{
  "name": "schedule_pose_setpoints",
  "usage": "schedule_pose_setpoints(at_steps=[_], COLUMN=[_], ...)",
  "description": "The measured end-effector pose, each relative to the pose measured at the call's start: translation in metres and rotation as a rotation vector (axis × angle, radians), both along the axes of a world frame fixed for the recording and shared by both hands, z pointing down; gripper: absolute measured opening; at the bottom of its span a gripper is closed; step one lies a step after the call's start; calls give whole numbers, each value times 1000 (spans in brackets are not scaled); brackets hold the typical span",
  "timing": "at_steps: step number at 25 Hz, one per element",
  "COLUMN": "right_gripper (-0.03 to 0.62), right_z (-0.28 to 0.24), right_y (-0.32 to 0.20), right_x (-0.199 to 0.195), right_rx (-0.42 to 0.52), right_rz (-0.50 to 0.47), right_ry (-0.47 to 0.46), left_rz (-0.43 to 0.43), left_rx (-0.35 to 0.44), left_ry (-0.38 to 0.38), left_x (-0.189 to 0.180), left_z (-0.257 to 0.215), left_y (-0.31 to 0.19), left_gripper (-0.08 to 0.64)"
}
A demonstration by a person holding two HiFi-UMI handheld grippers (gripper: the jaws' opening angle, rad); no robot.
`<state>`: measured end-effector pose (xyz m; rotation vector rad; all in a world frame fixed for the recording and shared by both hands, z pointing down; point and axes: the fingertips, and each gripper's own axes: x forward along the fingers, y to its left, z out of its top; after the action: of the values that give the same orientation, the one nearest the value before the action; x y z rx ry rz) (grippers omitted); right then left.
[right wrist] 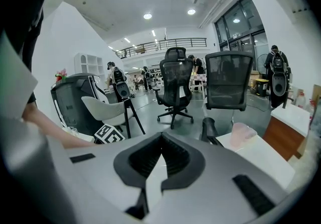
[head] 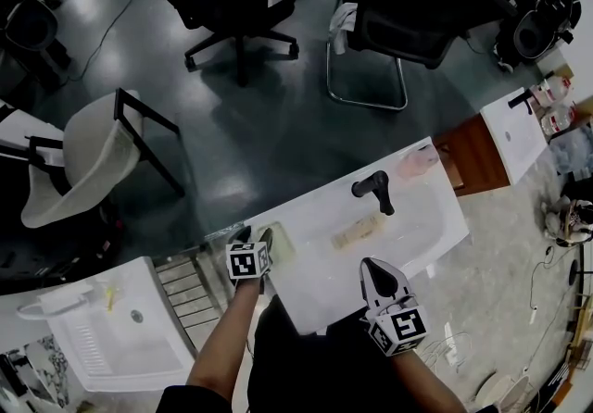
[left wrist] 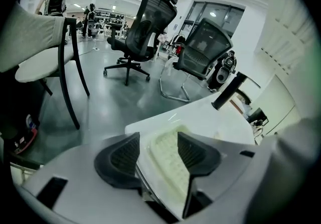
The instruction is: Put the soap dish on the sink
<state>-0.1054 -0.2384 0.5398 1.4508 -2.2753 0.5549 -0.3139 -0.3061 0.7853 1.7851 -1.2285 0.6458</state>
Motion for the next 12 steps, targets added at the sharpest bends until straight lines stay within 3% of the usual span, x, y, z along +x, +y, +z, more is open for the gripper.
schedule_pose_setpoints(at_steps=[12], right_gripper=[-3], right_z=[-9], right_y=[8], right_x=[39], right_rx=[30], right_rz=[-42], right_ry=[-44], left_rz=[-57], left_rx=[88], left_ry=[-13], left_x=[3], left_z=[-40], left_y=[23], left_gripper=[218])
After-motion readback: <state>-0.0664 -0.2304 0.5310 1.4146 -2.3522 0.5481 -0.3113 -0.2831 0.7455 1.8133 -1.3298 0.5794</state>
